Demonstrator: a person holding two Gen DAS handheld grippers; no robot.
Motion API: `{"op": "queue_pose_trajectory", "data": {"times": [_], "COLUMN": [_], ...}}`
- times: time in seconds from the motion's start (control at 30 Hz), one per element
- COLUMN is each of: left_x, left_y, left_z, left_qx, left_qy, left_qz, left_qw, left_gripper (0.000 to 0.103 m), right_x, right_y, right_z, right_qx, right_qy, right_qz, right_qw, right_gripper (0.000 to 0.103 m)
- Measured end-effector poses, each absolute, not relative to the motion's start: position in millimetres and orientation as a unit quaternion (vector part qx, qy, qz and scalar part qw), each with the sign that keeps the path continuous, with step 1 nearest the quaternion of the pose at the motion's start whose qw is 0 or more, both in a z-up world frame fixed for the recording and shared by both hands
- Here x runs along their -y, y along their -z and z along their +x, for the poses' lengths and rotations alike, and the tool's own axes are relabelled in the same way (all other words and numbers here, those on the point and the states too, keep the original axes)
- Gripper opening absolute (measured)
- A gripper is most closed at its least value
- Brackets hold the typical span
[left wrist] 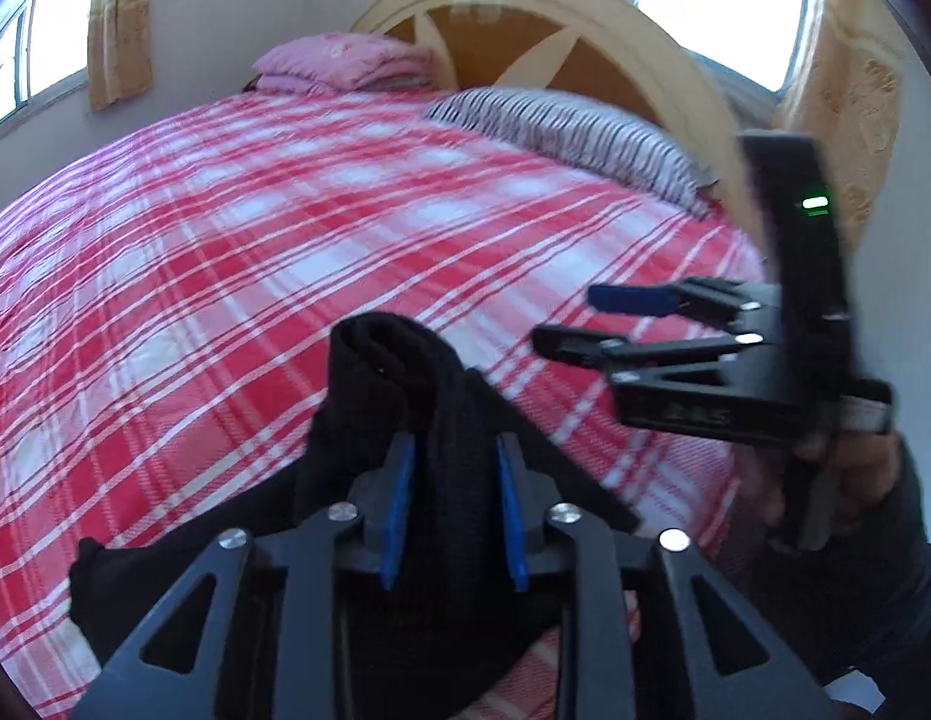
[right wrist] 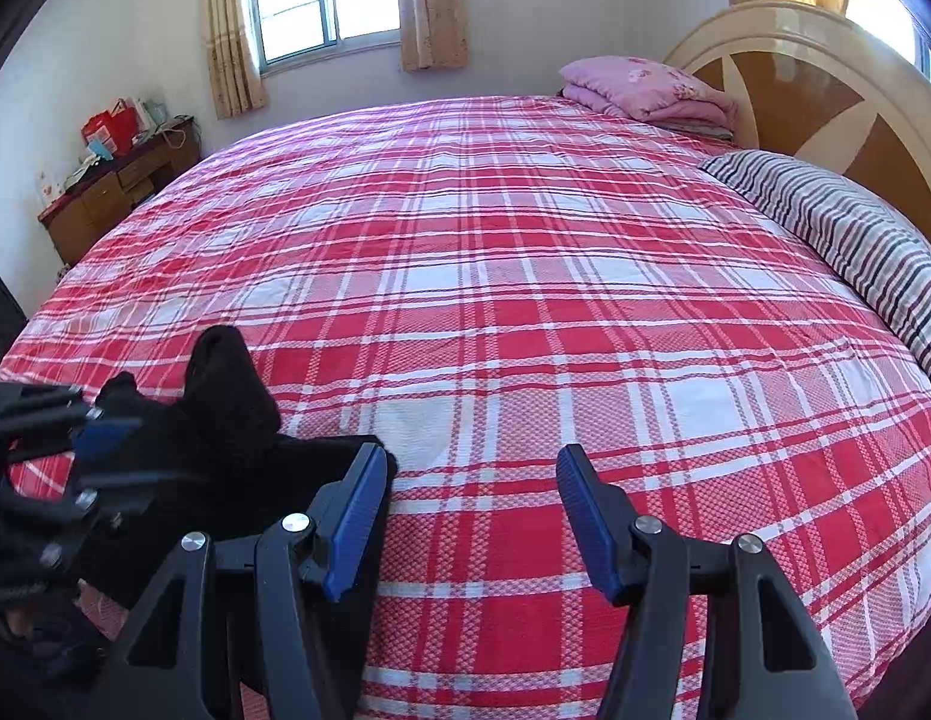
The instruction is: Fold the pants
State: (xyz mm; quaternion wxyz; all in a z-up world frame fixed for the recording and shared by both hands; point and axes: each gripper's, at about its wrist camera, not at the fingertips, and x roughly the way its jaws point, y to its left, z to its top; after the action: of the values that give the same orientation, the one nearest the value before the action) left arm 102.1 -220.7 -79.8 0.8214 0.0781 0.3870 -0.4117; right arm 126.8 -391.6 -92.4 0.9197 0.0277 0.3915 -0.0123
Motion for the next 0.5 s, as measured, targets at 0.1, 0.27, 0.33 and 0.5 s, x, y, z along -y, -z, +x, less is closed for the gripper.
{"op": "queue_pose_trajectory", "data": {"times": [0.1,0.27,0.33,0.5], "left_x": [204.3,165.7,148.7,101.9], "left_y": [59.4,58.8,70.9,113.3], "left_z": [89.3,93.1,95.7,100.8], "left_qx": [-0.343,-0.333,-0.337,-0.342], "left_qy": [0.429,0.386,0.355,0.26], "left_qz": [0.051,0.032,0.044,0.079], "left_qw": [0.834,0.86,0.871,0.9], "left_gripper": [0.053,0.065,0.066,0.069], "right_x": [396.1,394.2,392.0,367.1], "right_y": [90.0,85.8,83.5,75.4], "right_z": [126.2,122.9,120.7,109.7], "right_qx": [-0.39,-0.391,-0.395,-0.399], "right_qy": [0.014,-0.018,-0.036,-0.101], "right_qz": [0.038,0.061,0.073,0.075], "right_qw": [0.92,0.918,0.915,0.908], "right_gripper": [0.061,0.061,0.061,0.061]}}
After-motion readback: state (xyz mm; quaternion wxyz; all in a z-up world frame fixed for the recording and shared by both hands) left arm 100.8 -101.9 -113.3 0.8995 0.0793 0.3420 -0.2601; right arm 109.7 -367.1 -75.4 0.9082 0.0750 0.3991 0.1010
